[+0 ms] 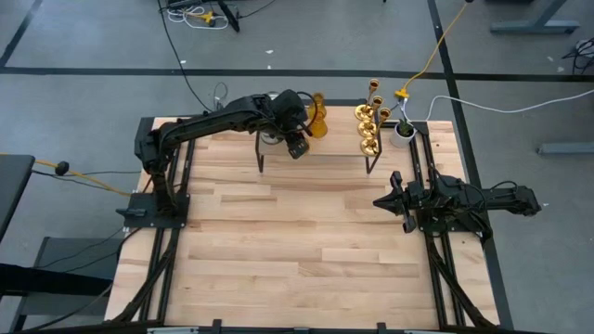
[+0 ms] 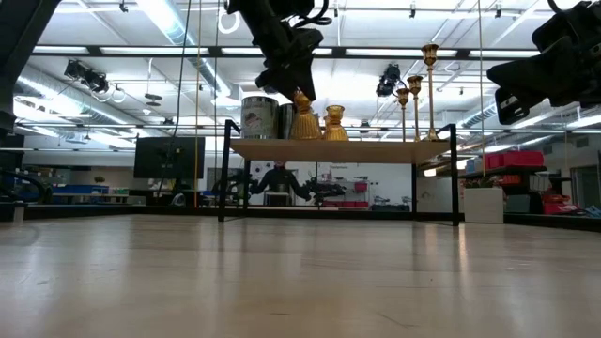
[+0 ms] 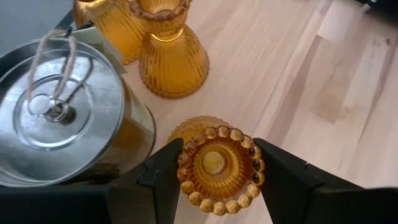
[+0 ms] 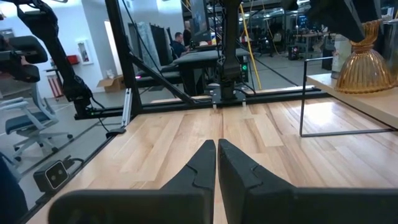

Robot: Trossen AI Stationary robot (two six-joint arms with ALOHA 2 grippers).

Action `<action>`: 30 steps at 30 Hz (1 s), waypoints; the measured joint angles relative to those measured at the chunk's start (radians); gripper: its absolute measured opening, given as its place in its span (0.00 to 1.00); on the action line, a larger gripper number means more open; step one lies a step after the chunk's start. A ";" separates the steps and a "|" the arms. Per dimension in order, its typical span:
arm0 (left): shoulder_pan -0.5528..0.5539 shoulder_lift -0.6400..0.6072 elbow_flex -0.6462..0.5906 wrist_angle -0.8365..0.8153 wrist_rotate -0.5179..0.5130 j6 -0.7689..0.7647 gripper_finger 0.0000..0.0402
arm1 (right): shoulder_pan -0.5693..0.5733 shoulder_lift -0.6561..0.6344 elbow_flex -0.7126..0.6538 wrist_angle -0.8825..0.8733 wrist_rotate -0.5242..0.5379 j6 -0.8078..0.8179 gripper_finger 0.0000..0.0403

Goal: Pick & Place candle stick holders
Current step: Put the orange glass candle holder on the shelf aligned with the other orange glass candle holders

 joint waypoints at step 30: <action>-0.007 0.000 -0.002 0.077 -0.064 0.042 0.63 | 0.000 0.000 0.000 0.000 0.000 0.000 0.05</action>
